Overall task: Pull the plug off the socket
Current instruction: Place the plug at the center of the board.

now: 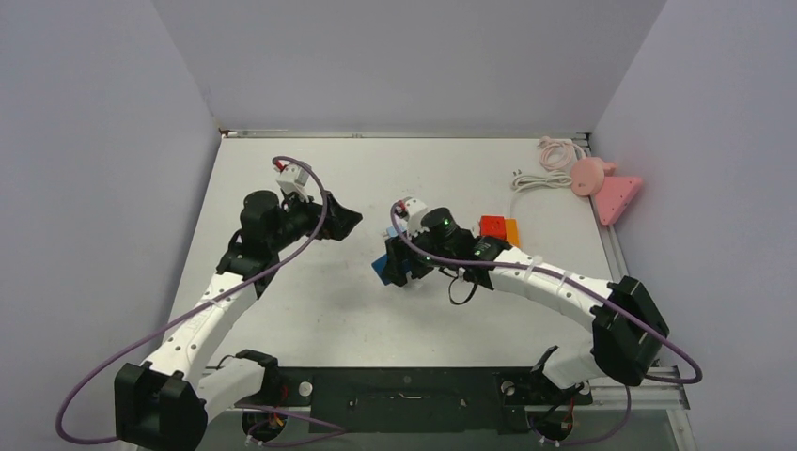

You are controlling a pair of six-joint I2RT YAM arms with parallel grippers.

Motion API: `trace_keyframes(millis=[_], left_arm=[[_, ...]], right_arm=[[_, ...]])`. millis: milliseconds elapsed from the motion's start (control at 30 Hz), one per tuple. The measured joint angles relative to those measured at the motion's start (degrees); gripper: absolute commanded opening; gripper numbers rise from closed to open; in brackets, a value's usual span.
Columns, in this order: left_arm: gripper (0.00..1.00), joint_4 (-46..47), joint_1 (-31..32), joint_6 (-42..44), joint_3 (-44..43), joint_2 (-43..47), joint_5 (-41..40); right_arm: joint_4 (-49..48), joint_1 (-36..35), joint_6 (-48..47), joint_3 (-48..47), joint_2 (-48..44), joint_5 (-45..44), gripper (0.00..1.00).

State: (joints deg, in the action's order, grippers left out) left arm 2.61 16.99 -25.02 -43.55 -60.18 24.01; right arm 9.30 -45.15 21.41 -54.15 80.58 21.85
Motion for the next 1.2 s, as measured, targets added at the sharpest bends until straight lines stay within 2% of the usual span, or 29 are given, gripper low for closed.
trace_keyframes(millis=[233, 433, 567, 733, 867, 1033, 1100, 1200], left_arm=[[0.96, -3.50, -0.37, 0.20, -0.28, 1.62, -6.36], [0.96, -6.32, -1.86, 0.04, -0.46, 2.86, -11.21], [0.96, -7.15, -2.23, 0.04, -0.48, 3.74, -13.25], [0.96, -7.56, -2.23, 0.04, -0.48, 3.80, -13.70], [0.96, -7.63, -2.23, 0.04, -0.48, 3.80, -13.70], [0.96, -7.61, -2.23, 0.13, -0.48, 3.74, -13.07], [0.96, -7.63, -2.23, 0.28, -0.48, 3.65, -12.59], [0.96, -7.69, -2.23, 0.61, -0.48, 3.65, -11.74]], right_arm=[[12.33, -12.09, -2.16, -4.28, 6.73, -18.23, 0.05], [16.65, -17.33, -1.27, -7.28, 15.89, -29.05, 0.07], [17.62, -18.82, -0.59, -10.16, 20.46, -32.65, 0.31], [17.31, -19.10, 0.02, -11.63, 21.66, -33.81, 0.74], [16.61, -19.10, 0.07, -11.63, 21.64, -33.88, 0.93], [14.19, -19.08, -0.98, -11.10, 19.98, -32.87, 1.00], [12.96, -19.08, -1.55, -10.03, 17.29, -32.04, 1.00], [10.93, -19.02, -2.19, -7.34, 11.96, -31.21, 0.93]])
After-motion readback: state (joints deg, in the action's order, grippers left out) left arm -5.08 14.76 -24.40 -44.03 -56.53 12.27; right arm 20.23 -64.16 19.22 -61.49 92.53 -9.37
